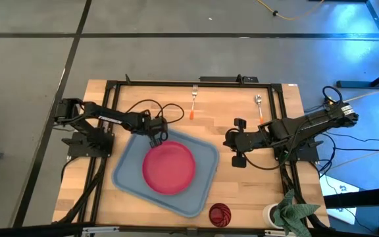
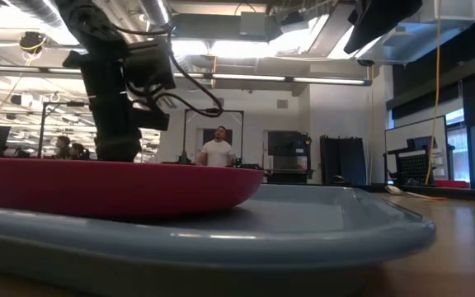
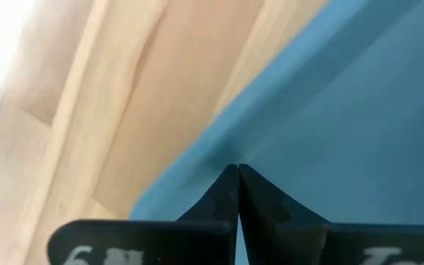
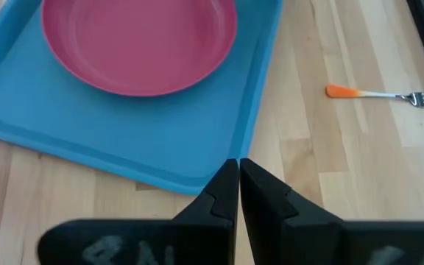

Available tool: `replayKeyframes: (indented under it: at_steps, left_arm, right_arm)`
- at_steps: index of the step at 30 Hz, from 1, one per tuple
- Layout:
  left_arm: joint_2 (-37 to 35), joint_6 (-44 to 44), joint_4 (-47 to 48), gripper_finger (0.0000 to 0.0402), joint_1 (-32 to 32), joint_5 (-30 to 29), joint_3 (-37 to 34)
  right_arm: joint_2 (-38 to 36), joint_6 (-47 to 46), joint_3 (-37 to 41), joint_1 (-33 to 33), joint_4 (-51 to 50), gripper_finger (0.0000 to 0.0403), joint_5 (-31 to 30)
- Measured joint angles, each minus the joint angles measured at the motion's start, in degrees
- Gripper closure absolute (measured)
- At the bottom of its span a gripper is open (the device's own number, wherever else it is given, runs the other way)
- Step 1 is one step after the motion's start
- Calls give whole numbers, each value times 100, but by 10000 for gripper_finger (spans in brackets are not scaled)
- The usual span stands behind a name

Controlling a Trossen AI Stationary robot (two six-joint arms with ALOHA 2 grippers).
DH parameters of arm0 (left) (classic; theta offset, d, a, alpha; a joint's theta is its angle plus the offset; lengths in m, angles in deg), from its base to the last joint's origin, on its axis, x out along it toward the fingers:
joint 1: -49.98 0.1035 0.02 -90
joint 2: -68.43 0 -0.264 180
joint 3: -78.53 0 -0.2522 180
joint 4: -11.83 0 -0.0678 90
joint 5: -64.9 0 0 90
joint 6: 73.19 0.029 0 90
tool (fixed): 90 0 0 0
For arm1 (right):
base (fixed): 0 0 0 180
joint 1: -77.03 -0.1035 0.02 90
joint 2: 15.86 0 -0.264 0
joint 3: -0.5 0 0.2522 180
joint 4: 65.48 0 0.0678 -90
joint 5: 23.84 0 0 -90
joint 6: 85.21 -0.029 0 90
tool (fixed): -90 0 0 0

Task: Pick and place plate/cup/fork/spoon on tray
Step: Move the blue serving tray to the center of the table

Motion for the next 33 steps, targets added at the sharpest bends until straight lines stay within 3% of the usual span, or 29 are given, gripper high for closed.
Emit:
replayKeyframes:
  at_steps: [8,13,20,33]
  left_arm:
    - [-249,78,744,401,-383,46,545]
    - [-620,-91,1037,401,-829,49,964]
    - [-1155,-468,1466,401,-1552,-182,1444]
    - [-1414,-1096,2183,401,-2404,-761,1613]
  right_arm:
    - [234,-300,0,12,73,382,530]
    - [944,-615,6,217,137,382,991]
    - [1963,-486,4,584,1045,382,1741]
    - [3069,-441,4,1167,1373,382,1765]
